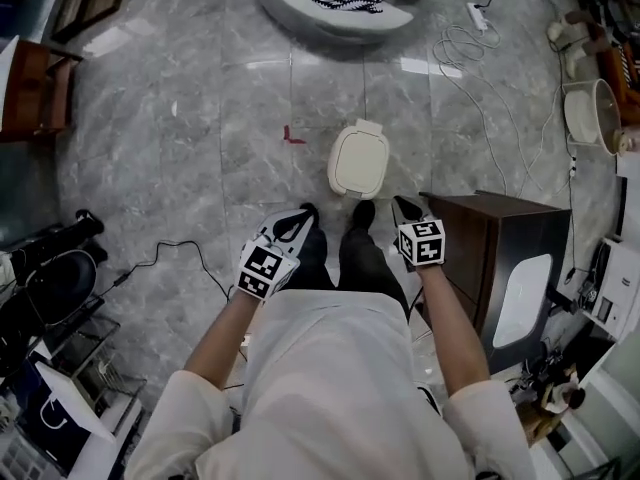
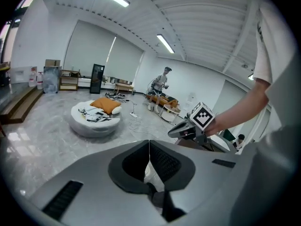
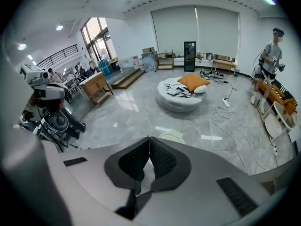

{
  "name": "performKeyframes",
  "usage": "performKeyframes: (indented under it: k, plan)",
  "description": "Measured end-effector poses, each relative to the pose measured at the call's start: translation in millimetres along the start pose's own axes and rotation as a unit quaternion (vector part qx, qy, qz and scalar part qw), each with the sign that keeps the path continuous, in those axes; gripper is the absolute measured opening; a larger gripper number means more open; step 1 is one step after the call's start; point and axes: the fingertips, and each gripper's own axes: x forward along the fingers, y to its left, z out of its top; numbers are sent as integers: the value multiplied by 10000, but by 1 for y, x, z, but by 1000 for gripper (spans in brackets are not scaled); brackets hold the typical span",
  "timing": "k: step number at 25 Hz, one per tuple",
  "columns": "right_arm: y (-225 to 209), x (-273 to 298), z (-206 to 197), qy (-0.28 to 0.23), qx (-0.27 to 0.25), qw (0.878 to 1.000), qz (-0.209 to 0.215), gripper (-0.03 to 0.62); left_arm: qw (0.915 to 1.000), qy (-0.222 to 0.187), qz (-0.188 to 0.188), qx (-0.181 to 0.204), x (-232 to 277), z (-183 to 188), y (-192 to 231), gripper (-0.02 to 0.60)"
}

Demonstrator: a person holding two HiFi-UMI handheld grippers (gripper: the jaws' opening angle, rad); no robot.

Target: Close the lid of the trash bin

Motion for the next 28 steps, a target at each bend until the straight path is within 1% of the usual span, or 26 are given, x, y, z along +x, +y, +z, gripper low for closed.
performKeyframes:
  k: [3,6,9,12,16,20,28]
  plan:
    - [4,-28,11,-236,-28,9996,-119,31,10000,-20,-76,55,-10,10,-4,18]
    - [4,-54,22,-535,48,9982,-275,31,9998,-103,-170,76,-15,21,-6,18]
    - [6,-81,28,-829,81,9960,-333,31,9996,-148,-219,114,-18,28,-14,18]
    - [9,-109,32,-1042,-26,9939,-351,31,9995,-209,-213,112,-22,34,-26,18]
    - [11,-142,31,-1272,-172,9911,-352,31,9992,-358,-147,104,-28,43,-45,18]
    - [9,-167,21,-1464,-181,9885,-324,31,9988,-477,-55,117,-33,45,-67,18]
    - [13,-216,-5,-1850,-444,9811,-355,31,9960,-830,274,171,-55,43,-110,18]
